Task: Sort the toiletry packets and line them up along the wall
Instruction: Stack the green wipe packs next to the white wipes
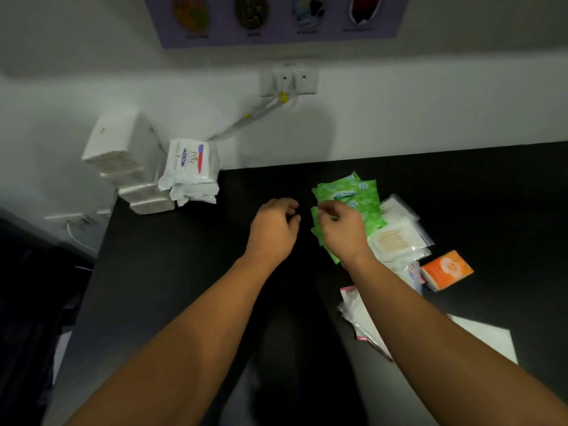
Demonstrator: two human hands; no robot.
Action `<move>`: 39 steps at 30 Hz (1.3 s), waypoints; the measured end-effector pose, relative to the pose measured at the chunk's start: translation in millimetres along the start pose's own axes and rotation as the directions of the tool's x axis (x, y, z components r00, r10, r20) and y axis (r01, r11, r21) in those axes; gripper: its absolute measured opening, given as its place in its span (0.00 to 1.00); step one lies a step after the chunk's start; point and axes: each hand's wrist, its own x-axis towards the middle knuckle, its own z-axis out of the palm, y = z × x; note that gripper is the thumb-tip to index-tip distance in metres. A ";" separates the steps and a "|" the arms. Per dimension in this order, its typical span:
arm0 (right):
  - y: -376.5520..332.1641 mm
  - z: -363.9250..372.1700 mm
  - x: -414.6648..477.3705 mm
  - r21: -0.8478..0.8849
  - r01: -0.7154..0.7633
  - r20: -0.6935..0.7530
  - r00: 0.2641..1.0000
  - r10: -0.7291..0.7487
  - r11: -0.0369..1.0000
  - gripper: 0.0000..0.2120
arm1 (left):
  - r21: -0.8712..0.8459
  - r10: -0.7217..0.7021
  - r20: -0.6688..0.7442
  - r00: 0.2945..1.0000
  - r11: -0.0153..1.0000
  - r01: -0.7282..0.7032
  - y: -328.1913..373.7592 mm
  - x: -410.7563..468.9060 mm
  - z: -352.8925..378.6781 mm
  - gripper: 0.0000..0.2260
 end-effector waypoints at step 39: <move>50.7 130.9 53.0 -0.391 0.568 0.467 0.800 -0.376 0.724 0.26 | -0.100 -0.412 -0.268 0.871 0.911 0.400 -122.3 12.4 5.8 0.19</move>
